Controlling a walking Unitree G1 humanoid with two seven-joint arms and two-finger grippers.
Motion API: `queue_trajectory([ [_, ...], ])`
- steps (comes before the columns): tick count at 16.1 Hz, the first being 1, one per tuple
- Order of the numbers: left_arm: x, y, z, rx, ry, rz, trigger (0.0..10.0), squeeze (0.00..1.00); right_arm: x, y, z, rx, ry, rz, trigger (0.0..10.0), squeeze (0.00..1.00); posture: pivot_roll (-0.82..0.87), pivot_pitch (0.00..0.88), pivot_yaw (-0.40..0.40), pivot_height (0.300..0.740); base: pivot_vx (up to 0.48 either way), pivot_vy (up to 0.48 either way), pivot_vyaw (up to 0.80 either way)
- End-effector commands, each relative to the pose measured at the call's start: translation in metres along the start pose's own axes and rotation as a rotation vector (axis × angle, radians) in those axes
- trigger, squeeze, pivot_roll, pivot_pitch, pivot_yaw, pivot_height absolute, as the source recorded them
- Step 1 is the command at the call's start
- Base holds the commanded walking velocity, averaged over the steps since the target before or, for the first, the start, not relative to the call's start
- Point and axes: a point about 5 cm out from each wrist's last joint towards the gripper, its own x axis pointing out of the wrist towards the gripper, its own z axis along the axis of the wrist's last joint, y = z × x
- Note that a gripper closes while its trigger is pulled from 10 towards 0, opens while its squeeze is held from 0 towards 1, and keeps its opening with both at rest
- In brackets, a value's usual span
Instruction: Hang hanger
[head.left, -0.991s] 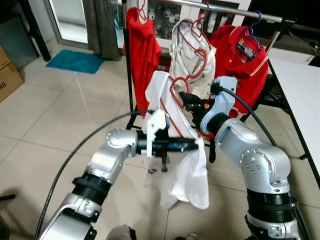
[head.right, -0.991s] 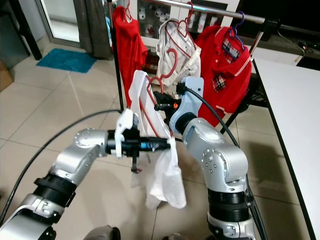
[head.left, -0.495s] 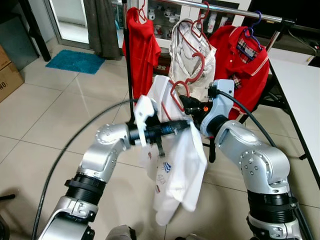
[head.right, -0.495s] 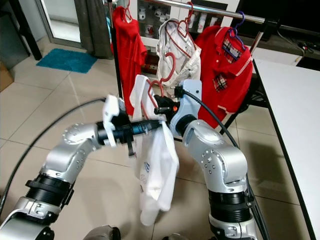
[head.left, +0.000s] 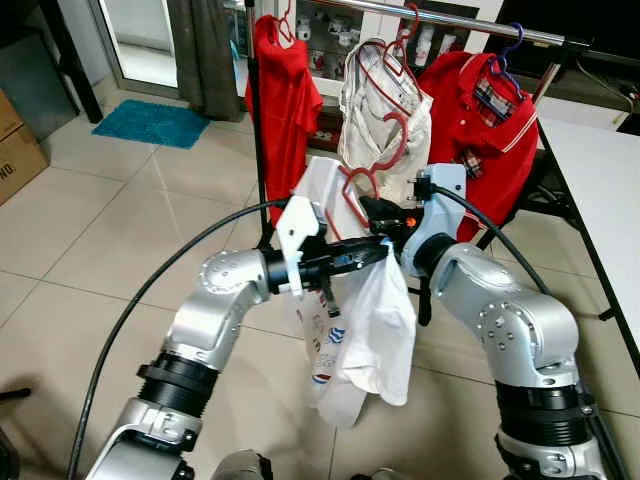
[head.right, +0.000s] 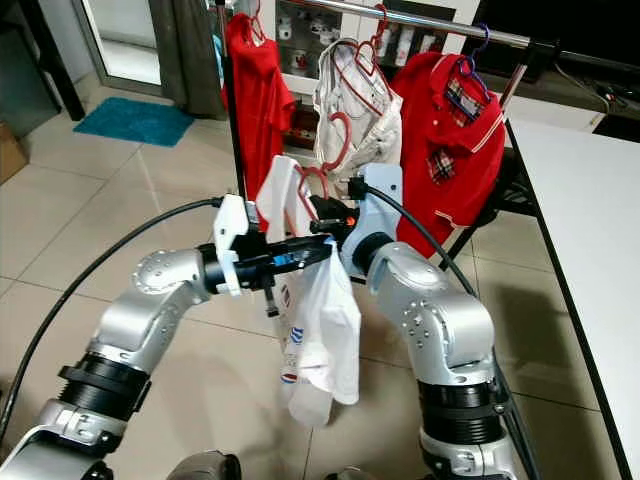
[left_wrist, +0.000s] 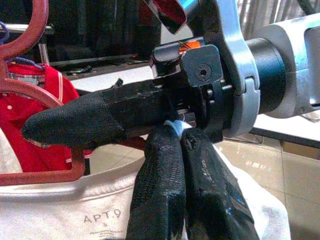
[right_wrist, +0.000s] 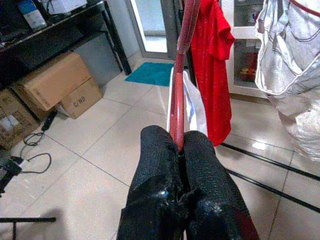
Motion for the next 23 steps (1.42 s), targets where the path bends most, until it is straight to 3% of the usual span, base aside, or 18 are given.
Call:
queue_trajectory([
  [1, 0.016, -0.006, 0.004, 0.018, 0.008, -0.059, 0.0, 0.00, 0.000, 0.003, 0.003, 0.000, -0.019, 0.025, 10.0, 0.00, 0.00, 0.021, -0.041, 0.740, 0.000, 0.000, 0.00],
  [2, 0.017, -0.005, 0.005, 0.021, 0.014, -0.053, 0.1, 0.00, 0.000, 0.003, 0.003, 0.000, -0.020, 0.024, 10.0, 0.00, -0.01, 0.020, -0.039, 0.740, 0.000, 0.000, 0.00],
  [3, 0.017, -0.004, 0.005, 0.026, 0.019, -0.035, 10.0, 0.00, -0.001, 0.003, 0.003, -0.001, -0.021, 0.023, 10.0, 0.00, -0.01, 0.020, -0.038, 0.740, 0.000, 0.000, 0.00],
  [4, 0.015, -0.003, 0.006, 0.019, 0.017, -0.032, 10.0, 0.00, -0.001, 0.003, 0.003, -0.002, -0.022, 0.022, 10.0, 0.00, -0.01, 0.020, -0.038, 0.740, 0.000, 0.000, 0.00],
  [5, 0.014, -0.003, 0.006, 0.012, 0.015, -0.037, 10.0, 1.00, -0.001, 0.003, 0.003, -0.002, -0.022, 0.021, 10.0, 0.00, -0.01, 0.020, -0.037, 0.740, 0.000, 0.000, 0.00],
  [11, -0.002, -0.007, 0.014, -0.017, 0.023, -0.093, 10.0, 1.00, -0.002, 0.002, 0.001, 0.001, -0.014, 0.018, 10.0, 0.00, 0.00, 0.024, -0.042, 0.740, 0.000, 0.000, 0.00],
  [15, -0.020, -0.013, 0.009, -0.034, 0.158, -0.166, 10.0, 1.00, -0.002, -0.003, -0.002, 0.004, -0.004, -0.002, 10.0, 0.00, 0.01, 0.023, -0.036, 0.740, 0.000, 0.000, 0.00],
  [21, -0.039, -0.002, 0.021, 0.023, 0.162, -0.064, 10.0, 1.00, -0.006, -0.010, -0.006, 0.039, 0.006, -0.030, 10.0, 0.00, 0.02, 0.018, -0.036, 0.740, 0.000, 0.000, 0.00],
  [23, -0.043, 0.001, 0.027, 0.030, 0.121, -0.011, 10.0, 1.00, -0.007, -0.013, -0.007, 0.044, 0.009, -0.046, 10.0, 0.00, 0.01, 0.017, -0.034, 0.740, 0.000, 0.000, 0.00],
])
